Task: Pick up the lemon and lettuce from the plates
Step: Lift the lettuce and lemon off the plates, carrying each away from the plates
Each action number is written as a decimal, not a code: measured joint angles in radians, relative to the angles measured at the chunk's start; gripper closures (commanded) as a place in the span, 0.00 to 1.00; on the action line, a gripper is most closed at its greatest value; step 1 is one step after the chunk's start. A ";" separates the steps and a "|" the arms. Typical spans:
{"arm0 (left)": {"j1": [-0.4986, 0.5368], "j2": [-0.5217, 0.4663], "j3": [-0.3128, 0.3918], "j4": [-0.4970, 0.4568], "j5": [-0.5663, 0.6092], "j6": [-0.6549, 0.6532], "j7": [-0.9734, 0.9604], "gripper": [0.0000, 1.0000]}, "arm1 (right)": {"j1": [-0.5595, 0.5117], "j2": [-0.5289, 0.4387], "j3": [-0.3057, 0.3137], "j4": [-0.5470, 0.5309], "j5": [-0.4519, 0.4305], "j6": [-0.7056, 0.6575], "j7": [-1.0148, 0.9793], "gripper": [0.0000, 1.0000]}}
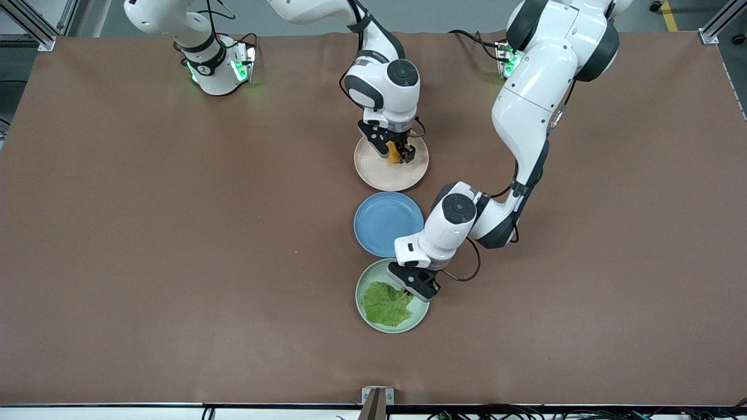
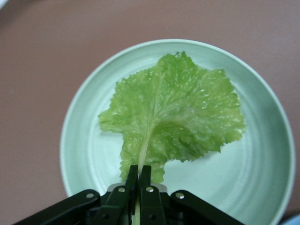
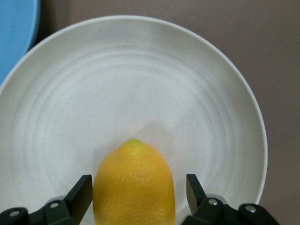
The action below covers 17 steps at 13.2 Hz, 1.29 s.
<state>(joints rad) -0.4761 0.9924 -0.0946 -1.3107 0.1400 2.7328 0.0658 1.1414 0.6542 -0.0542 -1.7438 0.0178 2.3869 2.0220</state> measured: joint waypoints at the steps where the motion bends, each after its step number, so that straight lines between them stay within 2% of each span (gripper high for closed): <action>1: -0.020 -0.001 0.024 0.010 0.002 0.000 0.000 0.98 | 0.005 0.001 0.000 0.003 -0.001 0.000 0.010 0.62; 2: -0.032 -0.005 0.037 0.019 0.002 -0.001 0.000 0.99 | 0.008 0.001 0.000 0.005 -0.001 0.000 0.018 0.91; 3: -0.036 -0.012 0.040 0.026 0.002 -0.007 0.000 0.99 | 0.008 0.001 -0.001 0.008 -0.001 -0.002 0.024 0.99; 6: -0.014 -0.073 0.048 0.038 -0.006 -0.063 -0.010 0.99 | 0.003 0.001 -0.026 0.014 -0.003 -0.012 -0.007 0.99; 9: 0.062 -0.159 0.049 0.035 -0.018 -0.146 -0.009 0.99 | -0.078 -0.048 -0.056 0.038 -0.004 -0.103 -0.207 0.99; 11: 0.100 -0.210 0.049 0.033 -0.018 -0.244 -0.008 0.99 | -0.186 -0.116 -0.060 0.039 -0.004 -0.144 -0.396 0.99; 14: 0.141 -0.290 0.050 0.019 -0.019 -0.473 -0.008 0.99 | -0.376 -0.205 -0.063 0.037 -0.004 -0.204 -0.733 0.99; 15: 0.167 -0.319 0.050 -0.015 -0.019 -0.533 -0.008 0.98 | -0.446 -0.223 -0.063 0.035 -0.002 -0.223 -0.860 0.99; 17: 0.204 -0.377 0.049 -0.144 -0.022 -0.559 -0.012 0.97 | -0.582 -0.238 -0.062 0.031 -0.001 -0.255 -1.105 0.98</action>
<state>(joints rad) -0.2716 0.6153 -0.0453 -1.4542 0.1177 2.1741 0.0537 0.5598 0.4158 -0.1166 -1.7125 0.0170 2.1321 0.9170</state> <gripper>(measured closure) 0.956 0.388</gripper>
